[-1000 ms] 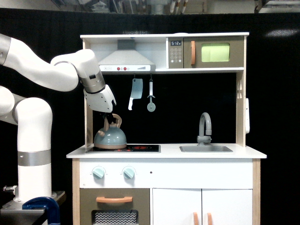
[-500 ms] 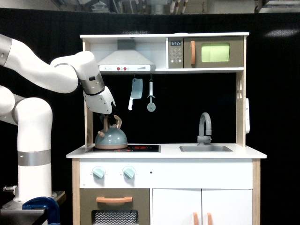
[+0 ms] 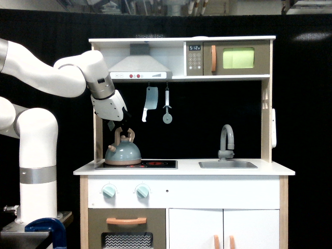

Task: Place the teapot on the stove

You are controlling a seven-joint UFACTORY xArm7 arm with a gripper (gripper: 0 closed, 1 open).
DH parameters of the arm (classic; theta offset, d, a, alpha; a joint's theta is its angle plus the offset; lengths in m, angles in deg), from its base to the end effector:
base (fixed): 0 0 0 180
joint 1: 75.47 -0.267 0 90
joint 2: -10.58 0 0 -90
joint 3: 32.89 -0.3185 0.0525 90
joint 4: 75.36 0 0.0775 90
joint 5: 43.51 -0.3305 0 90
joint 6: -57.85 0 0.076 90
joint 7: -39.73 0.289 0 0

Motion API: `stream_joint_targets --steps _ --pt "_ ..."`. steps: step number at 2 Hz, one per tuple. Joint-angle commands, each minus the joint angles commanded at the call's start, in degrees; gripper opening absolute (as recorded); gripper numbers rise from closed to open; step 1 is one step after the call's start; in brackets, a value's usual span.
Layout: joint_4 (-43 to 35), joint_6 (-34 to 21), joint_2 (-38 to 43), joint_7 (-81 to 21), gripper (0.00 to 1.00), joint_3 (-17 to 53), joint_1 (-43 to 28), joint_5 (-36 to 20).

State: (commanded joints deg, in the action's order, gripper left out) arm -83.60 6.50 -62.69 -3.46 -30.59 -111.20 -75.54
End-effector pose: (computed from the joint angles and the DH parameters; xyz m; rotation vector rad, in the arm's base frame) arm 0.1609 0.2291 0.2555 -2.1448 -1.3412 -0.7243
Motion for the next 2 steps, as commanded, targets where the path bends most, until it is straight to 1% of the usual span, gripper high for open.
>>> stream_joint_targets --steps 1,2 --pt "-8.6 -14.6 -5.1 2.9 1.0 5.9 3.9 7.5" --pt "-8.2 -12.8 -3.4 1.5 1.0 7.1 3.7 8.0"
